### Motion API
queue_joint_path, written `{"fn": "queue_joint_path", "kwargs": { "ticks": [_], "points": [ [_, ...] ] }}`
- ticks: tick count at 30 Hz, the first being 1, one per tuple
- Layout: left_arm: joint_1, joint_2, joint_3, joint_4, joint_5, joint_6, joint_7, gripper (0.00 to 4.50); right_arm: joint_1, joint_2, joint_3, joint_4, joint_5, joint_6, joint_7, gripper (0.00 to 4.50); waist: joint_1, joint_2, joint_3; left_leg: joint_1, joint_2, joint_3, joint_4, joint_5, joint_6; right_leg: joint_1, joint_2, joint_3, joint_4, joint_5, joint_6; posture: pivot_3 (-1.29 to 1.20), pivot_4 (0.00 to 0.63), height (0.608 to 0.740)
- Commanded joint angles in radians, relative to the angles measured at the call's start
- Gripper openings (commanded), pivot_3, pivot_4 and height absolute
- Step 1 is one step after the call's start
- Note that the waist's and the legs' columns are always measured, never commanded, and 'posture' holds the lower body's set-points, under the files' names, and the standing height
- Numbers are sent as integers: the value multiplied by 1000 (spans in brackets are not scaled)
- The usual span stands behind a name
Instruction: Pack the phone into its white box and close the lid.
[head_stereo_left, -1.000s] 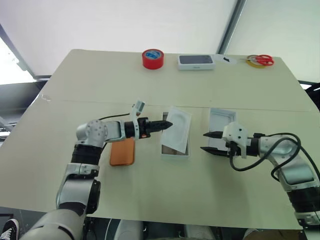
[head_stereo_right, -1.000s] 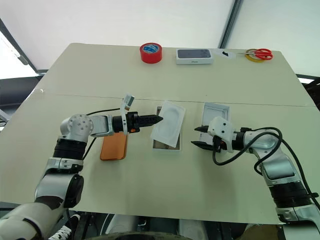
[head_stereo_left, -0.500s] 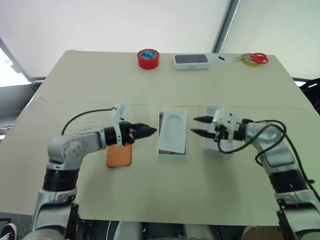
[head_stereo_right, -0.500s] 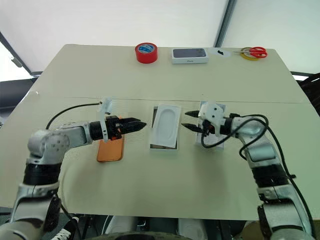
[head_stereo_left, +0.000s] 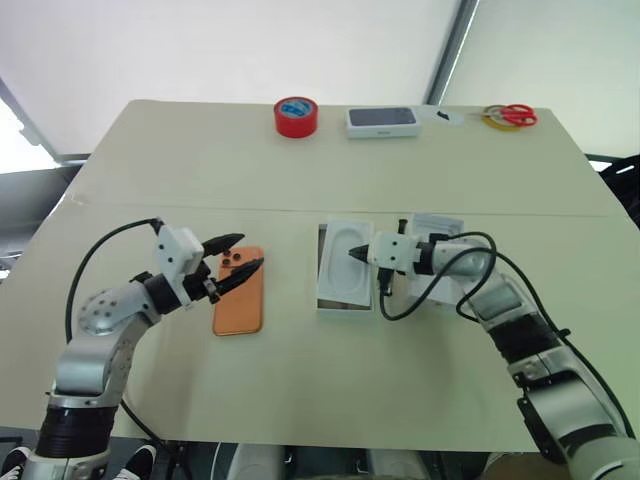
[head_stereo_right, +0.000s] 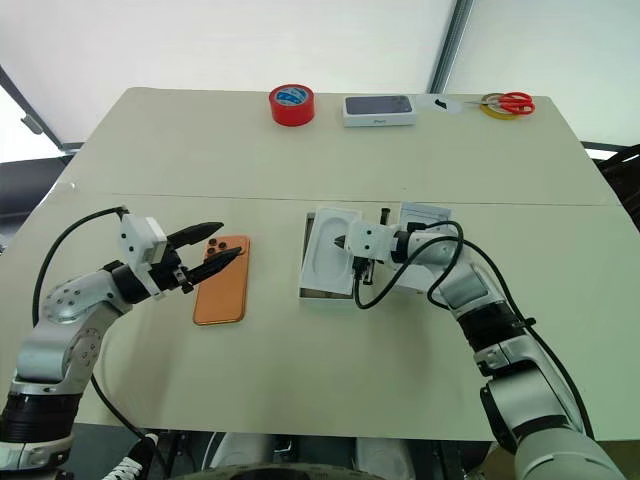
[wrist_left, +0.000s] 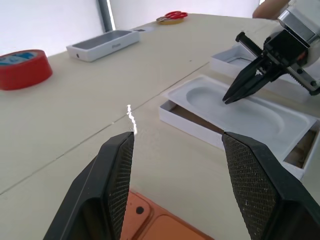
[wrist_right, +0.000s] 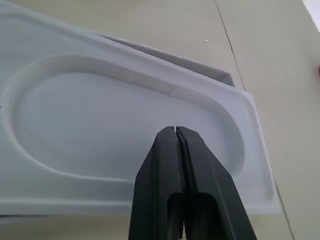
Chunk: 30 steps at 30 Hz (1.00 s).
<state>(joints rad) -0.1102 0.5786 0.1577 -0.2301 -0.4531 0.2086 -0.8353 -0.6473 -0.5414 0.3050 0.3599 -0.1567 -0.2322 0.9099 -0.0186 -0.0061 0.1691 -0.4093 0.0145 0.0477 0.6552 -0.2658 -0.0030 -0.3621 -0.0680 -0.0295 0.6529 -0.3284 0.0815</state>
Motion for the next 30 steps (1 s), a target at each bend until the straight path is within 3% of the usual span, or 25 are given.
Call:
{"fn": "queue_joint_path", "kwargs": {
  "ticks": [1, 14, 19, 23, 30],
  "points": [
    [10, 2, 25, -20, 12, -44, 11, 2953, -31, 3, 26, 0, -16, -72, 27, 65, 0, 0, 0, 0, 0, 0, -1, 0, 0, 0, 0, 0, 0, 0, 0, 0, 150, 740],
    [6, -16, 37, -32, -5, -18, 64, 2953, 57, -11, 87, -146, 112, -102, 270, 65, 2, 0, 0, 0, 0, 0, -2, -1, 2, -1, 0, 0, 1, 0, 0, 0, 150, 740],
    [14, -10, 36, -31, -3, -13, 65, 2953, 13, 7, 72, -76, 39, -139, 184, 65, 1, 0, 0, 1, 0, 0, -2, -1, 2, 0, 1, 0, 1, 0, 0, 0, 150, 740],
    [24, 11, 45, -43, -32, 84, 80, 2953, -12, 38, 52, -46, 58, -127, 137, 65, 1, 0, 0, 1, 0, 0, -2, 1, -1, -1, 1, 0, 1, 0, 0, 0, 150, 740],
    [72, 124, 191, -43, -238, 476, 121, 2953, -57, 161, -1, -105, 126, 18, 44, 65, -4, 0, 0, 1, 0, 0, -3, 1, -1, -2, 1, 0, 2, 0, 0, 0, 150, 740]
  ]
}}
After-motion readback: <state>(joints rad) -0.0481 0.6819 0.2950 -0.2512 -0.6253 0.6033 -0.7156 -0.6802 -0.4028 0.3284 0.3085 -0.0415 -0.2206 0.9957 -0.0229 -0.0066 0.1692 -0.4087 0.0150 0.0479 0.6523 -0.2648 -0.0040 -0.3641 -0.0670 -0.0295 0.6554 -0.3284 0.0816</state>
